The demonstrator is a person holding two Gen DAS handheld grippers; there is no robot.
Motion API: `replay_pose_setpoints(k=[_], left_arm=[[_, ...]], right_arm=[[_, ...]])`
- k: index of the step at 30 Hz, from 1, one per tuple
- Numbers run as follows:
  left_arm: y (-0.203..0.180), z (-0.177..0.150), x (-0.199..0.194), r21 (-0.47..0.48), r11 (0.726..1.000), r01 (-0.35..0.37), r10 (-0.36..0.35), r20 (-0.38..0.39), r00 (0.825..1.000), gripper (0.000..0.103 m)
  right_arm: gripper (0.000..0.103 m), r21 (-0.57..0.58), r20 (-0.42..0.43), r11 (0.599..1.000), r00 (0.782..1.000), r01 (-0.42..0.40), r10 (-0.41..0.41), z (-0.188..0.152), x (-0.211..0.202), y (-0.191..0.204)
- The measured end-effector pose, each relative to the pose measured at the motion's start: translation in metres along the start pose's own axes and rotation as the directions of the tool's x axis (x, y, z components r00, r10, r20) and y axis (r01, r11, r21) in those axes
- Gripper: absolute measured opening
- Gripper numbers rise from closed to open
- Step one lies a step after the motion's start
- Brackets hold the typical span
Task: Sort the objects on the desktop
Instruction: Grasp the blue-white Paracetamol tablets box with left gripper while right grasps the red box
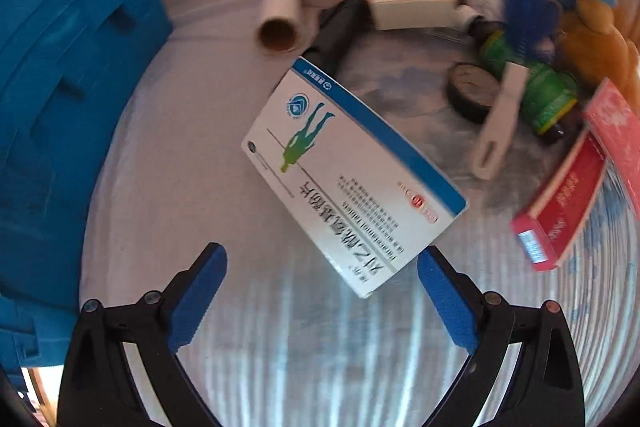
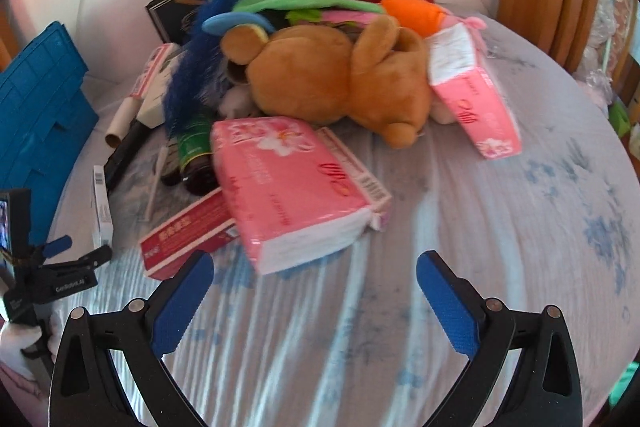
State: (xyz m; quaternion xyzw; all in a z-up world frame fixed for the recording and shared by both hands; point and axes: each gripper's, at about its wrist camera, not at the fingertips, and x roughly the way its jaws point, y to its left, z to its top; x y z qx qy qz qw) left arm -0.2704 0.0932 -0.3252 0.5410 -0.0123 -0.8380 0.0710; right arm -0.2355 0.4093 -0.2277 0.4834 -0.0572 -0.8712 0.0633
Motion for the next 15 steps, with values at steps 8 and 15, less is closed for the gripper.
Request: replay_pose_setpoints(k=[8, 15], left_arm=[[0.026, 0.024, -0.034, -0.12, 0.989, 0.089, -0.079, 0.085, 0.993, 0.098], [0.011, 0.059, 0.035, -0.242, 0.968, 0.066, -0.077, -0.036, 0.996, 0.098]], right_arm=[[0.103, 0.004, -0.044, 1.0, 0.999, -0.03, 0.03, -0.014, 0.016, 0.039], [0.103, 0.033, -0.09, 0.999, 0.996, -0.006, 0.009, -0.019, 0.04, 0.062]])
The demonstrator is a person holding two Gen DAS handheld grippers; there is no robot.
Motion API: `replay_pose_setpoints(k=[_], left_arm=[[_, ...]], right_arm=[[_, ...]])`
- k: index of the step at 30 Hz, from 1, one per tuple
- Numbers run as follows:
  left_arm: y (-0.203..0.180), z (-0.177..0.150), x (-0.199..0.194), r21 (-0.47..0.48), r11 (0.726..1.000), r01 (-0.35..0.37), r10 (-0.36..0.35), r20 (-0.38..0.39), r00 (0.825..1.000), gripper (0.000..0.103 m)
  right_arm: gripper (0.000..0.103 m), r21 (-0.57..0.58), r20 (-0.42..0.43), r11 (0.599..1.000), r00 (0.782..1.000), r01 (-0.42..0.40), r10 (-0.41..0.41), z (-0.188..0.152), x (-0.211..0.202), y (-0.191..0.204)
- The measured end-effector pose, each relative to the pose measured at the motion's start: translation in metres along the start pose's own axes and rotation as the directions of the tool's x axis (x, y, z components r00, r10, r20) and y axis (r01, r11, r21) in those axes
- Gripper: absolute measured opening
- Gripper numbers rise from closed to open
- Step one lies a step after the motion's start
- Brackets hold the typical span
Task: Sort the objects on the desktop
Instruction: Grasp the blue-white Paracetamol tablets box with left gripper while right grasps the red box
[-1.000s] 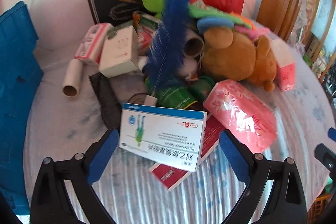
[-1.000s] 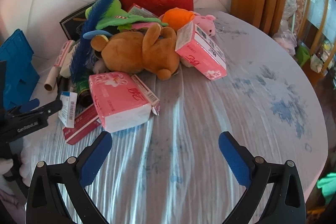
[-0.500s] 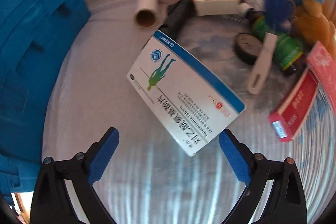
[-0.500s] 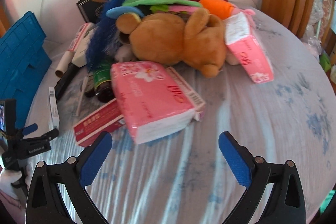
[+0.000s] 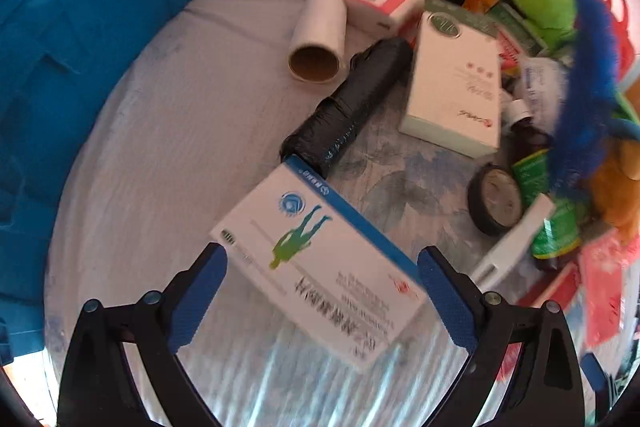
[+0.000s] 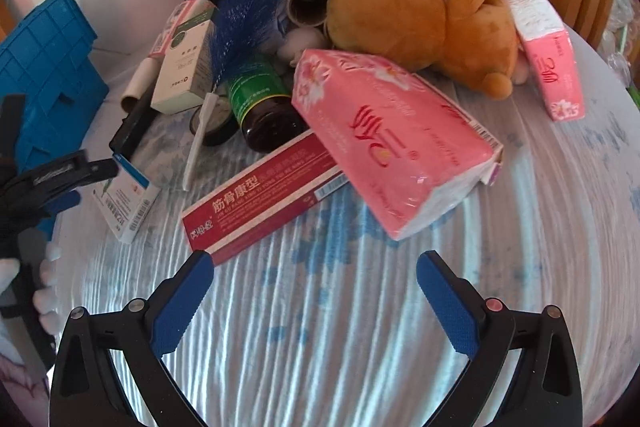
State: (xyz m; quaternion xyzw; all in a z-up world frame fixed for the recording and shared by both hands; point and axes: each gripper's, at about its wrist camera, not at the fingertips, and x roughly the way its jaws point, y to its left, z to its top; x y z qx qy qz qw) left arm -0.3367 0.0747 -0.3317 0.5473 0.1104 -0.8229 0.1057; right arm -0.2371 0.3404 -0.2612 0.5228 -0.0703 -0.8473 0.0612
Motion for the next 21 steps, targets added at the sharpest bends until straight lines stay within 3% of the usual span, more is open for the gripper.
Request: replay_pose_setpoints(k=[3, 8, 9, 12, 14, 21], left_arm=[[-0.016, -0.001, 0.016, 0.07, 0.995, -0.077, 0.075, 0.027, 0.997, 0.099], [-0.022, -0.028, 0.017, 0.244, 0.96, -0.138, 0.122, 0.079, 0.989, 0.101], [-0.017, -0.033, 0.016, 0.245, 0.961, -0.131, 0.114, 0.083, 0.99, 0.103], [0.014, -0.04, 0.022, 0.136, 0.991, 0.015, -0.017, 0.014, 1.0, 0.103], [0.018, -0.044, 0.021, 0.149, 0.989, 0.001, -0.007, 0.038, 0.999, 0.103], [0.009, -0.048, 0.022, 0.16, 0.987, 0.003, -0.011, 0.048, 0.999, 0.103]], right_arm=[[0.103, 0.016, -0.016, 1.0, 1.0, 0.008, -0.008, 0.007, 0.016, 0.012], [0.103, 0.059, -0.031, 0.998, 0.999, 0.019, -0.017, 0.017, 0.032, 0.016], [0.103, 0.091, -0.03, 0.996, 0.999, 0.018, -0.015, 0.021, 0.038, 0.018], [0.103, 0.127, -0.027, 0.992, 0.999, 0.024, -0.021, 0.025, 0.044, 0.023], [0.103, 0.135, -0.032, 0.99, 0.999, 0.026, -0.022, 0.028, 0.054, 0.032], [0.103, 0.035, -0.03, 0.987, 0.987, 0.157, -0.156, 0.029, 0.082, 0.062]])
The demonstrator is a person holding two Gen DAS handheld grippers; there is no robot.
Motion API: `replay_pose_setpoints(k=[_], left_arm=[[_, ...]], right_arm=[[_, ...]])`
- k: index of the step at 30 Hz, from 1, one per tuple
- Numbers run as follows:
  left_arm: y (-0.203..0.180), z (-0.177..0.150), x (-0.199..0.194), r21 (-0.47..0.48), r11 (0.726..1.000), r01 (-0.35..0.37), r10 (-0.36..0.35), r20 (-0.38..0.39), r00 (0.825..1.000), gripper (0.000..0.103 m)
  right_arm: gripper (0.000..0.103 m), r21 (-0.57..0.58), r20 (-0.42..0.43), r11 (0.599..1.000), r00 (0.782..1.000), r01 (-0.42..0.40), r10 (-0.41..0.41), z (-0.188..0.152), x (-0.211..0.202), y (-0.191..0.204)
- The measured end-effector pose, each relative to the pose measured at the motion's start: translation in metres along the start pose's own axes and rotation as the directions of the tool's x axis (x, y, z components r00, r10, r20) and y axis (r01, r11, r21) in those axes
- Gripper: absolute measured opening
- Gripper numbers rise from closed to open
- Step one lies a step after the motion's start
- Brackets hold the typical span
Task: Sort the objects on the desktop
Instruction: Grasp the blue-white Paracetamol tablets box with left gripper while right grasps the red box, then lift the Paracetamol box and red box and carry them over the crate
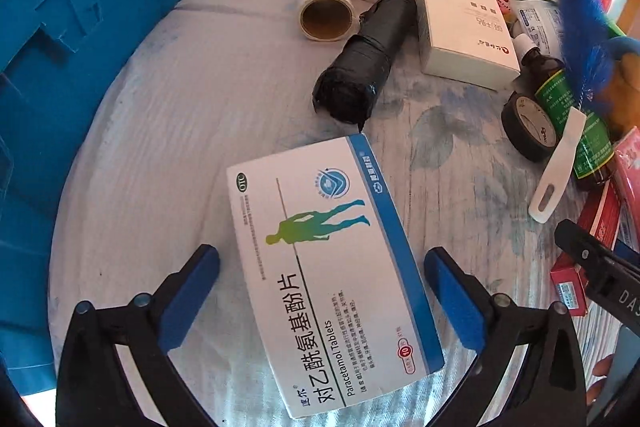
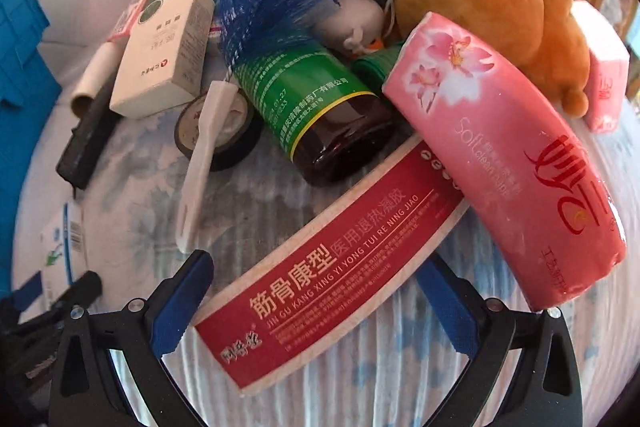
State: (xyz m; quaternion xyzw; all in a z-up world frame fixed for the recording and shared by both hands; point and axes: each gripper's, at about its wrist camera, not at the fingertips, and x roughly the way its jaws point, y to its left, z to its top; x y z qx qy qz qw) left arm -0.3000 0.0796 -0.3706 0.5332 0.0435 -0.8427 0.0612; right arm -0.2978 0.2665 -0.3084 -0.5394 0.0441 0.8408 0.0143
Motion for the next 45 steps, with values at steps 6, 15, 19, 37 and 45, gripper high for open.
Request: replay_pose_setpoints(k=[6, 15, 19, 37, 45], left_arm=[[-0.015, -0.009, -0.001, 0.012, 1.0, 0.004, -0.004, 0.018, 1.0, 0.103], [-0.037, -0.003, 0.011, -0.053, 0.999, -0.014, 0.017, 0.044, 0.999, 0.103], [-0.051, -0.004, 0.009, -0.012, 1.0, 0.016, -0.015, 0.065, 0.998, 0.075], [-0.014, -0.095, -0.041, 0.093, 0.994, 0.062, -0.074, 0.13, 0.989, 0.075], [0.0, -0.09, -0.155, 0.128, 0.992, 0.015, -0.063, 0.379, 0.923, 0.075]], right_arm=[[0.096, -0.028, -0.016, 1.0, 1.0, -0.003, 0.002, -0.01, 0.004, -0.011], [0.058, -0.086, -0.008, 0.996, 1.0, -0.003, 0.002, -0.033, -0.002, -0.03], [0.056, -0.087, -0.027, 0.996, 1.0, 0.005, -0.008, -0.051, -0.006, -0.049], [0.044, -0.141, 0.001, 0.985, 0.995, -0.099, 0.1, -0.086, -0.029, -0.02], [0.044, -0.239, 0.22, 0.958, 0.953, -0.155, 0.209, -0.074, -0.14, 0.025]])
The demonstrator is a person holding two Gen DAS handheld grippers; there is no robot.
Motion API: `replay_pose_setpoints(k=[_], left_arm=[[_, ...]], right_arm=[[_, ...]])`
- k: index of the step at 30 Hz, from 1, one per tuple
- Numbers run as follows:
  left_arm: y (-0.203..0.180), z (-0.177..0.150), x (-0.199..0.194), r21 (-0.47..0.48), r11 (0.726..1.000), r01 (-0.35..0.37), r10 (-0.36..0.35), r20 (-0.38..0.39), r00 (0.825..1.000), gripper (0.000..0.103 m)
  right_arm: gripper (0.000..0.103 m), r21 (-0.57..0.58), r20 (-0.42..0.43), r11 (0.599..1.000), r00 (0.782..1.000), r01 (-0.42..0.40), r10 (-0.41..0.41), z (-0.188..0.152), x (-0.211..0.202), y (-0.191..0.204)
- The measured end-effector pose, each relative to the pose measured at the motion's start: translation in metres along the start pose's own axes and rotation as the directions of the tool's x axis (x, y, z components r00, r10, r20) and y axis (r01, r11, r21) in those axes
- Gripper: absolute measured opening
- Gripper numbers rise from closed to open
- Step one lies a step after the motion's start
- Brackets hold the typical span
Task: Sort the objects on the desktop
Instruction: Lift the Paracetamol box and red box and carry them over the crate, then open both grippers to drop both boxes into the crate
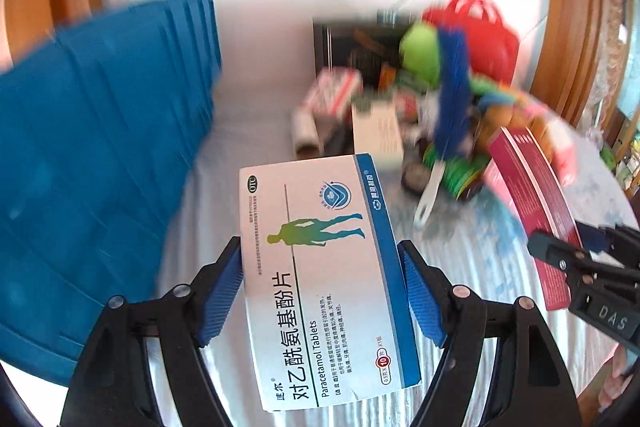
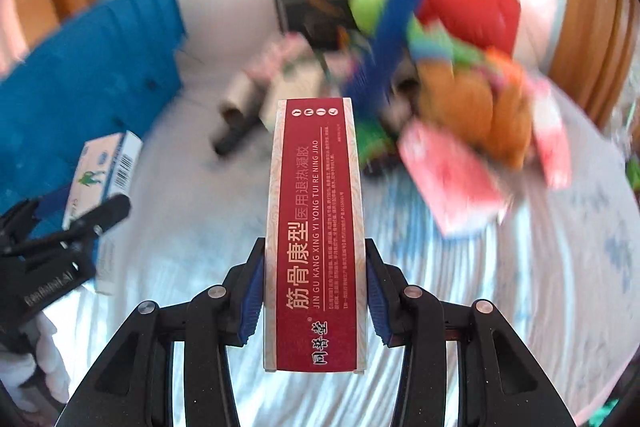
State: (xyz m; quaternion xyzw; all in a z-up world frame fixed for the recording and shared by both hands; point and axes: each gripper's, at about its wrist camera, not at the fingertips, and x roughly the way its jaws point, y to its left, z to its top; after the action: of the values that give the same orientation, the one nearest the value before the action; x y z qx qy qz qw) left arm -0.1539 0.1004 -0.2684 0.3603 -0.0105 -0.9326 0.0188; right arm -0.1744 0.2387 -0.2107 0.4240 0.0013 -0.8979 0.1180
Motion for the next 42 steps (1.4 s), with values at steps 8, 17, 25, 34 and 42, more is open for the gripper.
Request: replay_pose_setpoints(k=[8, 17, 25, 34, 42], left_arm=[[0.043, 0.029, -0.081, -0.016, 0.997, -0.08, 0.081, 0.191, 0.978, 0.075], [0.133, 0.052, -0.154, -0.115, 0.975, -0.187, 0.217, 0.354, 0.91, 0.075], [0.261, 0.069, -0.159, -0.224, 0.927, -0.301, 0.363, 0.333, 0.87, 0.075], [0.371, 0.078, -0.098, -0.259, 0.918, -0.299, 0.343, 0.146, 0.928, 0.075], [0.397, 0.081, -0.076, -0.249, 0.938, -0.239, 0.278, 0.132, 0.952, 0.075]], right_arm=[[0.044, -0.11, 0.248, 0.993, 0.966, -0.045, 0.071, 0.043, -0.102, 0.069], [0.044, -0.256, 0.403, 0.958, 0.887, -0.129, 0.227, 0.081, -0.168, 0.174], [0.044, -0.355, 0.412, 0.915, 0.847, -0.192, 0.337, 0.119, -0.169, 0.289], [0.044, -0.366, 0.267, 0.905, 0.908, -0.216, 0.325, 0.143, -0.107, 0.404], [0.044, -0.372, 0.236, 0.92, 0.946, -0.123, 0.222, 0.147, -0.085, 0.434]])
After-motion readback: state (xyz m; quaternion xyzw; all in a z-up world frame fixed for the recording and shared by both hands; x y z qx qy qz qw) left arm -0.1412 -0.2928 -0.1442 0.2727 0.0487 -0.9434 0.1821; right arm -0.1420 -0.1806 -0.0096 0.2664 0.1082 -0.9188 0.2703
